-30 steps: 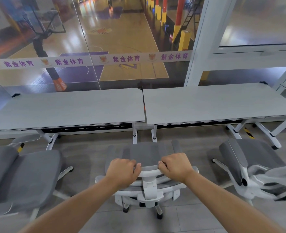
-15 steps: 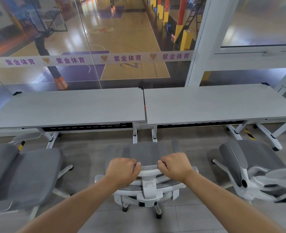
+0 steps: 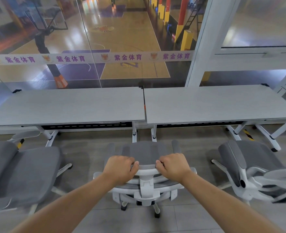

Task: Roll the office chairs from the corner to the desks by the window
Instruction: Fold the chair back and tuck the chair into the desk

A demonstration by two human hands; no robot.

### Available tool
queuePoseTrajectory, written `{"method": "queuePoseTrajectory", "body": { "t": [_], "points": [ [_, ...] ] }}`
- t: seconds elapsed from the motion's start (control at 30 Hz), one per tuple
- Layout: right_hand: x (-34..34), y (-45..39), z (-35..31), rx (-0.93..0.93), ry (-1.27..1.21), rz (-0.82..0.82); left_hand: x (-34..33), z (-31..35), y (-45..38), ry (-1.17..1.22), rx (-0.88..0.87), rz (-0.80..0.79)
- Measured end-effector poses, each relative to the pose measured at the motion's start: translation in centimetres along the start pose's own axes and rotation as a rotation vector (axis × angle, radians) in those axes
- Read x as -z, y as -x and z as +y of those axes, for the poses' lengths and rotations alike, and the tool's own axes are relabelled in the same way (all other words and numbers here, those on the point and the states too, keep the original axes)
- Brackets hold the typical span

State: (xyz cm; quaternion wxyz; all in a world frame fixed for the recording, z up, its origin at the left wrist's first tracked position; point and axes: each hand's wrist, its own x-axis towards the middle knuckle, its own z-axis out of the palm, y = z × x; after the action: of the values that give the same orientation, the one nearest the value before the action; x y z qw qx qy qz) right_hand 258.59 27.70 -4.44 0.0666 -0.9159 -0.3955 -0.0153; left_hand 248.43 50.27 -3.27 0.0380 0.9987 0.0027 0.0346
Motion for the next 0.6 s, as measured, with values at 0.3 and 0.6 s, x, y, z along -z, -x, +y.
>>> {"method": "queuePoseTrajectory", "body": {
  "t": [0.3,0.6],
  "points": [
    [-0.10,0.01,-0.08,-0.004,0.022,0.003,-0.17,0.03,0.20,0.004,-0.004,0.007],
    [0.36,0.02,-0.31,-0.023,-0.012,-0.015,0.01,-0.09,0.24,-0.006,-0.015,-0.004]
  ]
}}
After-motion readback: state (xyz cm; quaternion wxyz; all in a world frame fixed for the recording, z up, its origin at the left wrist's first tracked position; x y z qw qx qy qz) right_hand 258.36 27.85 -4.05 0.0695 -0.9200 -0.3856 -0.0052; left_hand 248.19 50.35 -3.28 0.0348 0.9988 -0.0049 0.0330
